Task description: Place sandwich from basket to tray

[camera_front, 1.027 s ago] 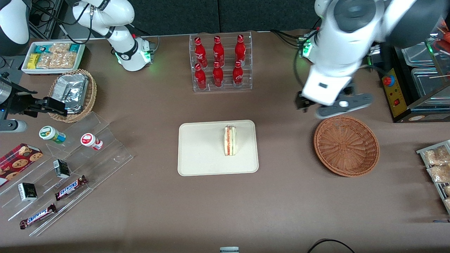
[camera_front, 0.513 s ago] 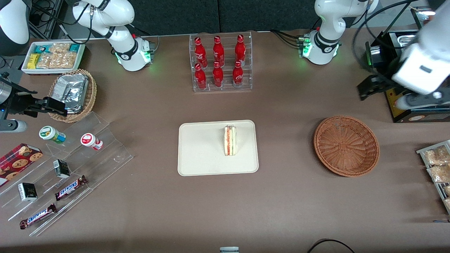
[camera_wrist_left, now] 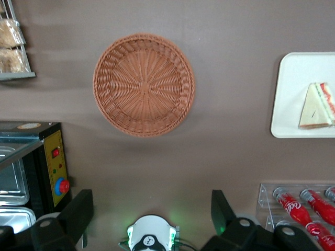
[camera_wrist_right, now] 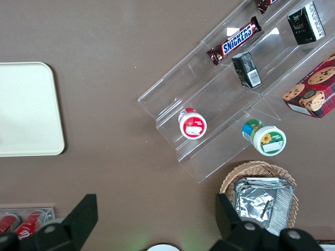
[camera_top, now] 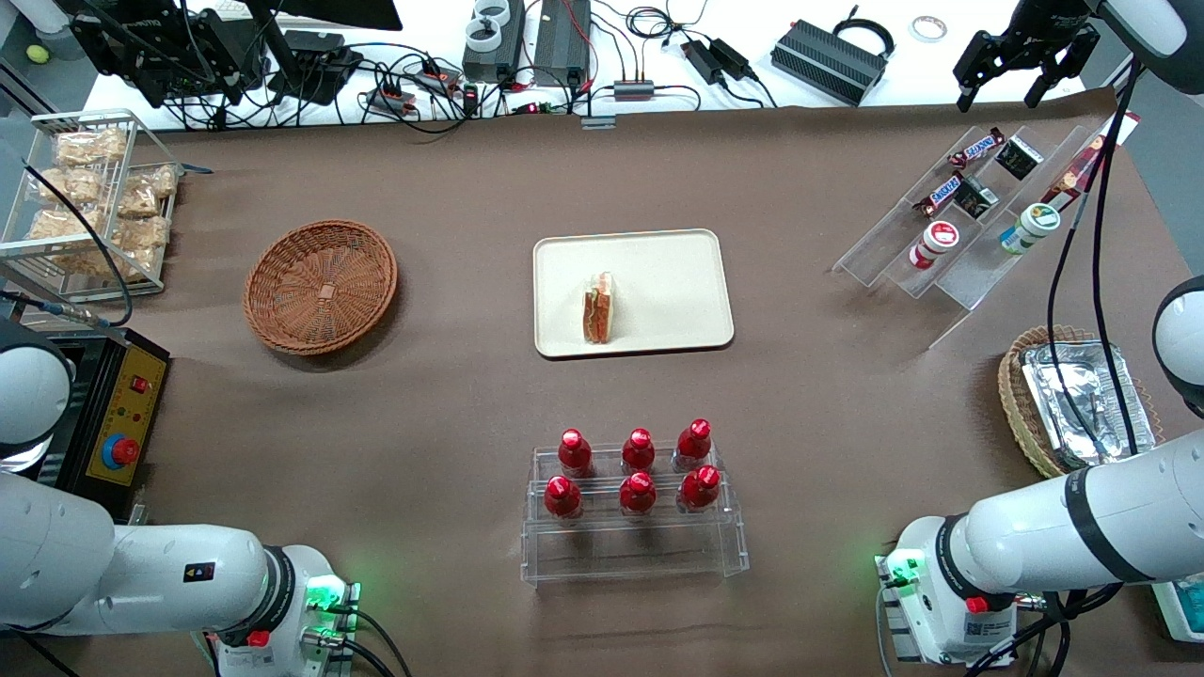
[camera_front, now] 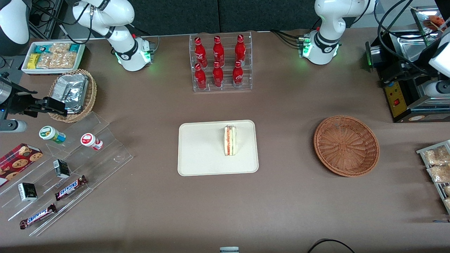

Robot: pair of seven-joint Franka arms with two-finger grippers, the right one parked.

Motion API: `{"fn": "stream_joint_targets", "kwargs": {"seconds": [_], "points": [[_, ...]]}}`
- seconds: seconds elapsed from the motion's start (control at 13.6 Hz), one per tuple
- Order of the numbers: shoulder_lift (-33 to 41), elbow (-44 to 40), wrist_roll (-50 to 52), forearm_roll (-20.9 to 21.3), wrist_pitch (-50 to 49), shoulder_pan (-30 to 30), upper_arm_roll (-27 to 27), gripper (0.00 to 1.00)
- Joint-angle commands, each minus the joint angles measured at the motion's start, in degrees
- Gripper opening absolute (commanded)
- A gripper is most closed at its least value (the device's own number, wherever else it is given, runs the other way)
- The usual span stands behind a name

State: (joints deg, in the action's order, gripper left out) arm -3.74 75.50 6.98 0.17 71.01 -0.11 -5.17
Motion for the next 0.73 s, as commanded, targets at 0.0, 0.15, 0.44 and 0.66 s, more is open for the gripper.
{"fn": "stream_joint_targets", "kwargs": {"seconds": [0.0, 0.15, 0.44, 0.66], "points": [[5.57, 7.36, -0.83, -0.62, 1.93, -1.12, 1.13, 0.99], [8.73, 12.62, -0.83, -0.35, 4.92, -1.12, 1.13, 0.99], [10.77, 16.0, -0.91, -0.35, 7.31, -1.12, 1.13, 0.99], [9.72, 15.03, -3.01, 0.17, 6.96, -1.03, 1.13, 0.99]]}}
